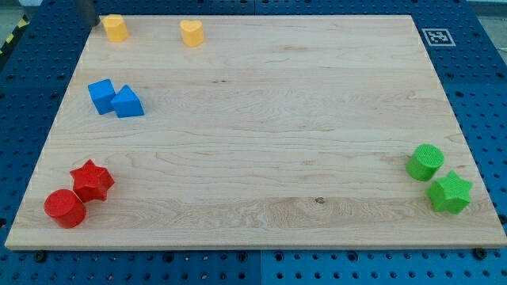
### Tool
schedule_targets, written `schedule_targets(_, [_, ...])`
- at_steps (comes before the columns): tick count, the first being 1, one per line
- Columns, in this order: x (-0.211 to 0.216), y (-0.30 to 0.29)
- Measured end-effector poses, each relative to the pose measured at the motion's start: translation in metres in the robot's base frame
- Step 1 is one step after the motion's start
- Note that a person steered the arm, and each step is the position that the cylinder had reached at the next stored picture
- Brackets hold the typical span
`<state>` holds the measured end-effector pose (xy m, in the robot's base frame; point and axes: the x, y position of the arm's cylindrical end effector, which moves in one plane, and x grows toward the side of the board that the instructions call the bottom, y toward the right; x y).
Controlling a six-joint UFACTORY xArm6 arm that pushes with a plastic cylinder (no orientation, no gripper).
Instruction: Slide the yellow hexagon to the right side of yellow heart
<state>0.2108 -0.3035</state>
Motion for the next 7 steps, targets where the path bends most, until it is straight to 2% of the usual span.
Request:
schedule_targets(2, [0.013,0.009])
schedule_targets(5, [0.017,0.068])
schedule_targets(7, [0.054,0.055])
